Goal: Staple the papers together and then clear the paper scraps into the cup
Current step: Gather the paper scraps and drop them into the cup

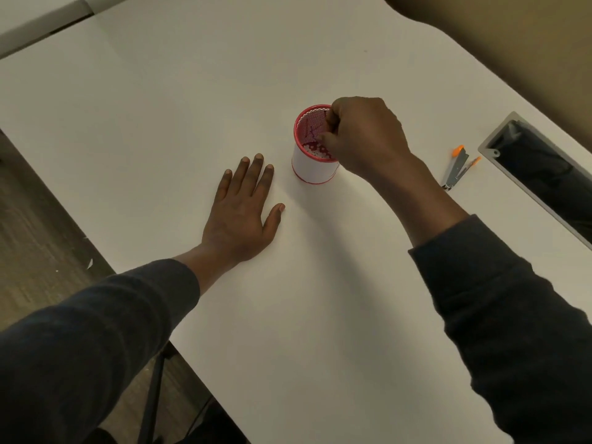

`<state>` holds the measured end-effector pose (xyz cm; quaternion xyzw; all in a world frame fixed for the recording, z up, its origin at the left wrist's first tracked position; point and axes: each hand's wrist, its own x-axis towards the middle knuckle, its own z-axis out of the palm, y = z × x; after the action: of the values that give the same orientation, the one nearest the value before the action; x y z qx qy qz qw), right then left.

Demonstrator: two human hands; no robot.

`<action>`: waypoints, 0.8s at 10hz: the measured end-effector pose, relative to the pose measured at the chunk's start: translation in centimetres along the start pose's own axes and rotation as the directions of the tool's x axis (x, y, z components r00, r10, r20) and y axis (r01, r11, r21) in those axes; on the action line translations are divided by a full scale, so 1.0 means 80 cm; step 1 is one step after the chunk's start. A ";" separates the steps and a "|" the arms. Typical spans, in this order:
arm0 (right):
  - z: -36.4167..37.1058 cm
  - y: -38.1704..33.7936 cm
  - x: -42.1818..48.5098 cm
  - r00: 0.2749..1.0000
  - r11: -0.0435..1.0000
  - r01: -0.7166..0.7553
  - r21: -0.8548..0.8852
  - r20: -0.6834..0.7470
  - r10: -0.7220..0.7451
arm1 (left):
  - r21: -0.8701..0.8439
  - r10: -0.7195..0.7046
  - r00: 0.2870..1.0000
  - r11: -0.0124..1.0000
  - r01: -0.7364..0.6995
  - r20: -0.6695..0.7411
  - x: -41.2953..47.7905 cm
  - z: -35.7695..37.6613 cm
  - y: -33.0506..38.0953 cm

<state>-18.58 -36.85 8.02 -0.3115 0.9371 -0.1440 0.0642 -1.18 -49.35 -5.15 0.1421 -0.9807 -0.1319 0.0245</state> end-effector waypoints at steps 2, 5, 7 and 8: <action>0.000 -0.010 0.003 0.996 0.982 0.084 -0.171 0.001 -0.085 | 0.006 -0.001 1.000 1.000 0.001 0.009 -0.001 0.000 -0.001; -0.003 -0.015 0.001 0.994 0.970 0.112 -0.214 0.016 -0.111 | 0.006 0.003 1.000 1.000 -0.003 0.002 -0.001 0.000 0.000; -0.011 -0.008 -0.012 0.983 0.983 0.182 -0.039 -0.016 -0.183 | 0.015 0.006 1.000 1.000 -0.006 0.003 -0.001 0.000 -0.001; -0.020 0.011 -0.039 0.972 0.978 0.162 0.128 -0.190 -0.136 | 0.018 0.007 1.000 1.000 -0.007 0.004 -0.001 0.001 -0.002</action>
<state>-16.97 -33.92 9.36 -0.3616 0.9001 -0.2428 -0.0097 -1.08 -49.44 -5.24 0.1386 -0.9824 -0.1231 0.0215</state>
